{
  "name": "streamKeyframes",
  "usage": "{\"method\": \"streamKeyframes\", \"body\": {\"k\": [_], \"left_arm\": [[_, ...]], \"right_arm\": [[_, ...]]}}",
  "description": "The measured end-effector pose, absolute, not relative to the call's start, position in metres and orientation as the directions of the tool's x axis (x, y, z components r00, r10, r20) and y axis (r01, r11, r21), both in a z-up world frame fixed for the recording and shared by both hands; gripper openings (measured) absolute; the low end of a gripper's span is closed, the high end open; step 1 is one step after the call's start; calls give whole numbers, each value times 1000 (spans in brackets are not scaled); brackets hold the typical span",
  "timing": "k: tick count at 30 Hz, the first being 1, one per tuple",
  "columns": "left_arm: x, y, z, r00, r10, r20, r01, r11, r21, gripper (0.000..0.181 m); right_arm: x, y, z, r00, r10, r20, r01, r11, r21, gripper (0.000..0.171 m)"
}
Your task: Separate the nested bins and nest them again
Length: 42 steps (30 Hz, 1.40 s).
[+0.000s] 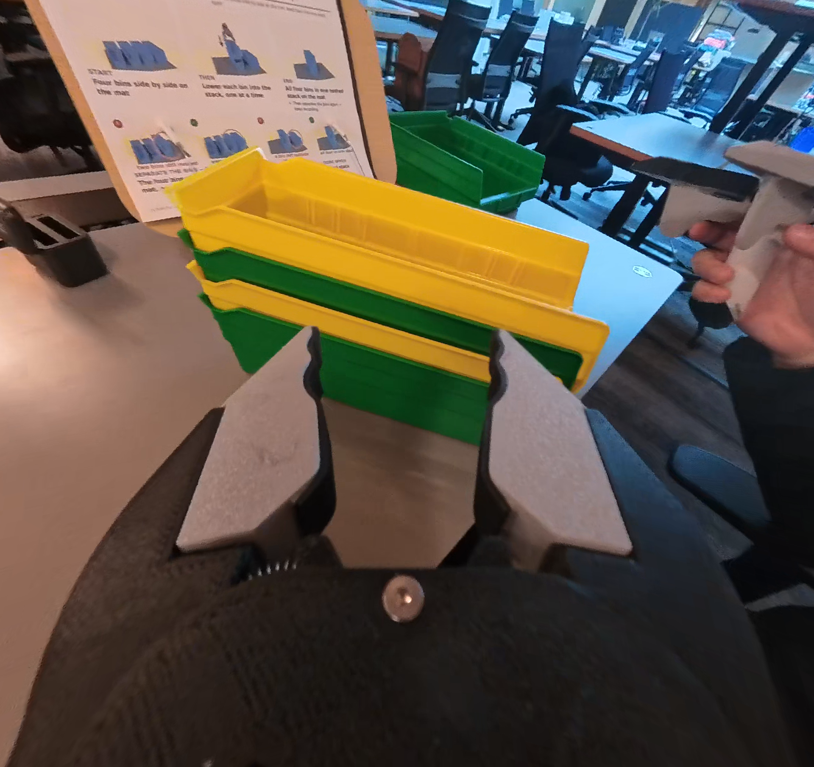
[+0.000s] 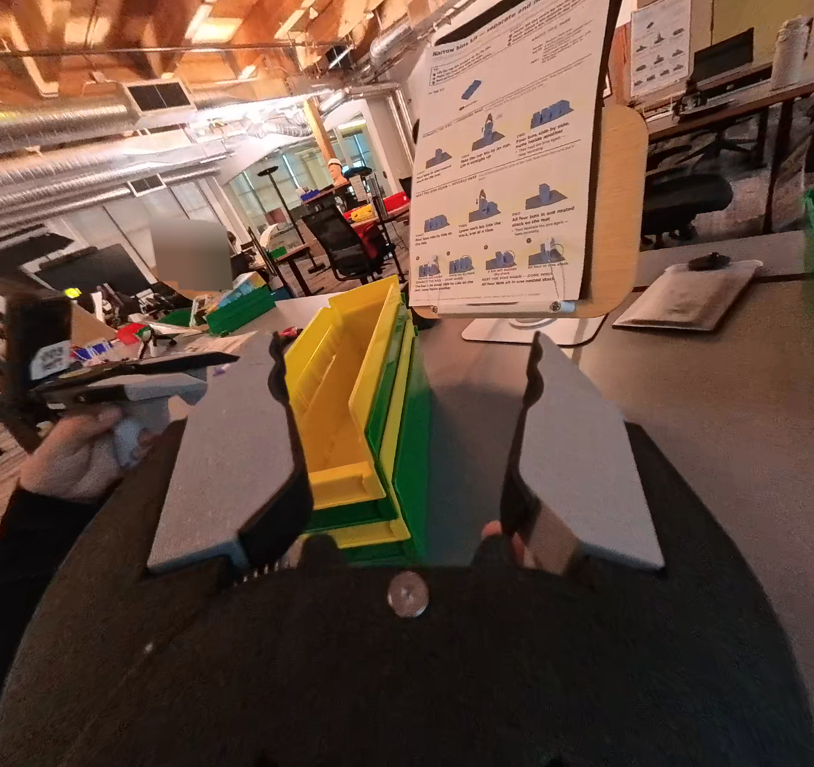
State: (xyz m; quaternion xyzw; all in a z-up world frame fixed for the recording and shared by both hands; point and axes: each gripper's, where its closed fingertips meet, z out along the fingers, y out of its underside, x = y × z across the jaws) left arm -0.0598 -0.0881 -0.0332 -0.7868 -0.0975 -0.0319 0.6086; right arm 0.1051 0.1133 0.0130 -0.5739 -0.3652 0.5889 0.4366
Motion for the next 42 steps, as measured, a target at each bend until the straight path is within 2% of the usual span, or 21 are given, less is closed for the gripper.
{"method": "streamKeyframes", "body": {"k": [4,15,17,18,22,26,32,37,39,41,42], "left_arm": [[-45,-77,-35,986,94,138,158,-257,-953,73],[-15,-74,-28,994,51,93,104,-264,-959,79],[-14,-73,-29,996,56,68,81,-274,-958,79],[-14,-73,-30,997,59,59,73,-280,-957,80],[-14,-69,-35,997,64,49,66,-299,-952,81],[-22,-69,-42,995,98,31,62,-331,-942,79],[-23,-75,-43,996,91,-24,10,-353,-935,81],[-17,-73,-48,998,67,-22,5,-376,-927,82],[-11,-72,-51,998,46,-34,-13,-394,-919,82],[-7,-71,-54,998,32,-55,-37,-406,-913,82],[-5,-70,-54,998,26,-62,-46,-410,-911,82]], "right_arm": [[119,123,13,132,939,-319,-119,-304,-945,106],[154,122,36,158,938,-310,-184,-280,-942,108],[149,123,29,169,936,-308,-143,-286,-947,96],[145,122,22,180,940,-289,-104,-275,-956,94],[124,113,-9,176,963,-203,66,-217,-974,99],[109,98,-27,111,978,-178,143,-193,-971,107],[104,95,-39,84,986,-142,198,-156,-968,99],[92,96,-64,80,988,-132,275,-149,-950,99],[82,79,-78,-14,983,-186,322,-171,-931,99],[74,48,-87,-184,949,-255,370,-173,-913,81],[71,38,-93,-227,930,-288,397,-182,-900,79]]}}
